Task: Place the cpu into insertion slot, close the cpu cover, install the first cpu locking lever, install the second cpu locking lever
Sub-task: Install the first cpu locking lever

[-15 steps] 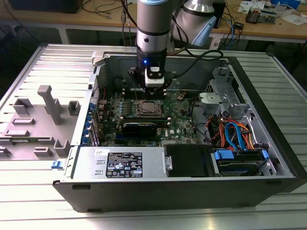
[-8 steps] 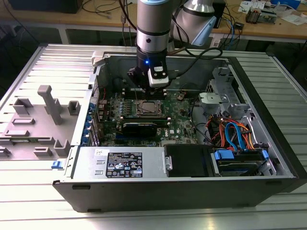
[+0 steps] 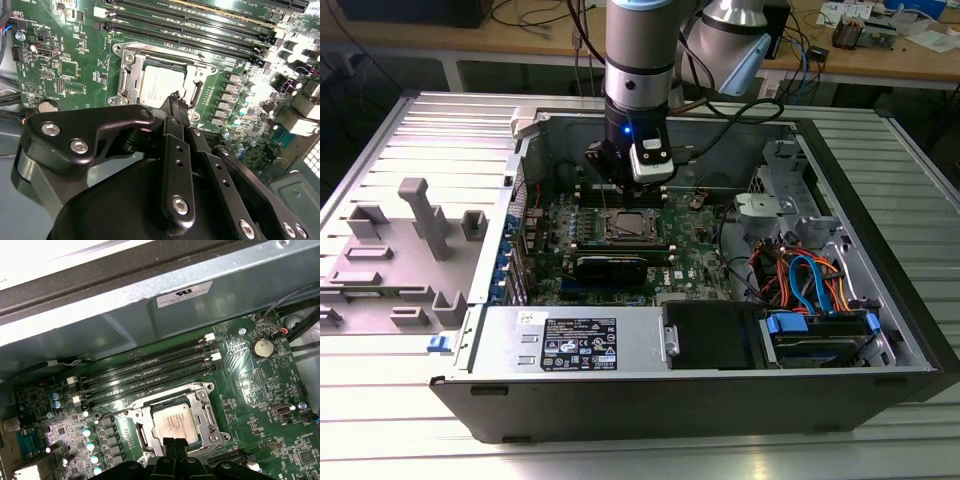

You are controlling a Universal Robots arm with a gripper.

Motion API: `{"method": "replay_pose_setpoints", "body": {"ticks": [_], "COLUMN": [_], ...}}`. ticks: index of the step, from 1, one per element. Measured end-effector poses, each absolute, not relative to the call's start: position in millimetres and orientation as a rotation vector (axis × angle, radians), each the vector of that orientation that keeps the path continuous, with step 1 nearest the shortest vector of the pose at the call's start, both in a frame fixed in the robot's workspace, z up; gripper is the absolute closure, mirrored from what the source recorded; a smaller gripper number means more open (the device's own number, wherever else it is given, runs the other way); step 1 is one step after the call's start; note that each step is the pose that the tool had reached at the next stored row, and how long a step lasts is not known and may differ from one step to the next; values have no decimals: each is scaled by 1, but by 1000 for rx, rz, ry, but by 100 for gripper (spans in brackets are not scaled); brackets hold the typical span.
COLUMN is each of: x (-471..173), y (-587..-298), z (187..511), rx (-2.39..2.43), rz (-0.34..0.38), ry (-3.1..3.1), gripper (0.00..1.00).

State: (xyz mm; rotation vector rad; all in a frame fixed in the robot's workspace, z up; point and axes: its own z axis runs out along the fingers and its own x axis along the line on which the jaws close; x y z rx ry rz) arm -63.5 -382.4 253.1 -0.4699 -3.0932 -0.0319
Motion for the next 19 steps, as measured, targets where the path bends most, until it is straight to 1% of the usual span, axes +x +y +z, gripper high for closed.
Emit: {"method": "replay_pose_setpoints", "body": {"ticks": [10,19], "x": [-81,-82], "y": [-383,-383], "z": [253,257], "rx": [-430,-253], "rz": [-33,-32], "ry": [-3099,-3117], "gripper": [89,89]}}
